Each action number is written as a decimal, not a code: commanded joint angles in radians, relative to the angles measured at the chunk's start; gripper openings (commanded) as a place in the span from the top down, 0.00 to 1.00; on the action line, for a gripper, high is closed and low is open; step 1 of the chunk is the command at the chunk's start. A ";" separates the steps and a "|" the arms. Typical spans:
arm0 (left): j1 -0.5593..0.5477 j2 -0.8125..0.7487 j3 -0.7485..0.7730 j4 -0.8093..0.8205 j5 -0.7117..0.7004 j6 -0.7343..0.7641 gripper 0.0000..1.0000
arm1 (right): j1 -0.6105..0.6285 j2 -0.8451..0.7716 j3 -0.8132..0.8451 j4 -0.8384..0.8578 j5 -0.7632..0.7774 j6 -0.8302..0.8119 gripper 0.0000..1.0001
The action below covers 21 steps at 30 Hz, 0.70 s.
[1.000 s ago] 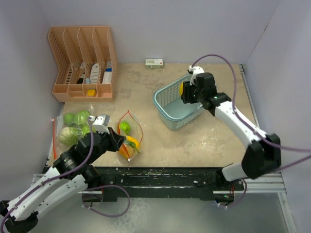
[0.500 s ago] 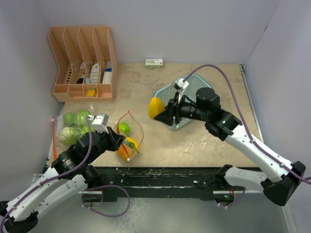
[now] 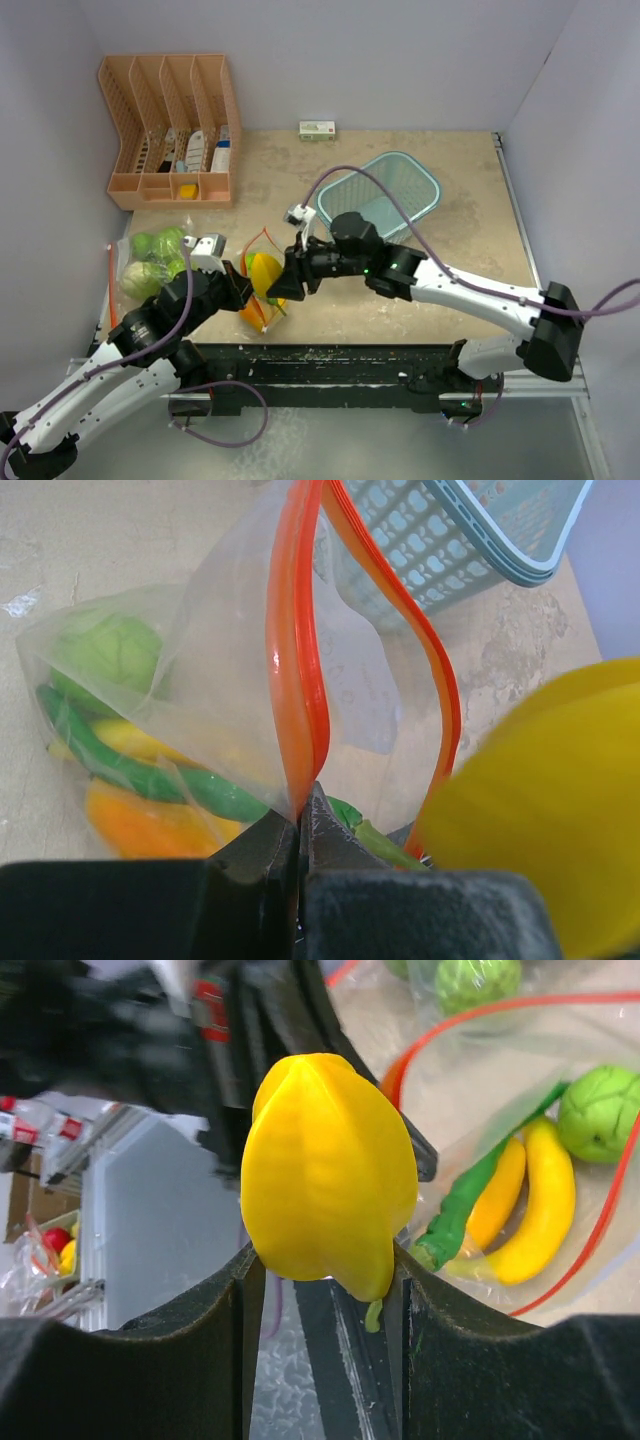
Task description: Place the food in the zip-top bag and seal the zipper
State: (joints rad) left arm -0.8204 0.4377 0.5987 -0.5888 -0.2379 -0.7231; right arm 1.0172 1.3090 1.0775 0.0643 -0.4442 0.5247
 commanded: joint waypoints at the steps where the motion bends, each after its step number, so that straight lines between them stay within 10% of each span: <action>1: -0.001 0.000 0.044 0.042 0.005 -0.009 1.00 | 0.040 0.097 0.041 0.011 0.188 0.026 0.57; 11: -0.002 -0.044 0.049 -0.007 0.004 -0.017 1.00 | 0.044 0.143 0.100 -0.119 0.497 0.022 0.00; 21: -0.002 -0.057 0.053 -0.009 -0.008 -0.018 1.00 | 0.048 0.025 0.123 -0.239 0.546 0.016 0.00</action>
State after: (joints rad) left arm -0.8204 0.3794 0.6041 -0.6270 -0.2390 -0.7238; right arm 1.0615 1.3636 1.1557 -0.0929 0.0414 0.5426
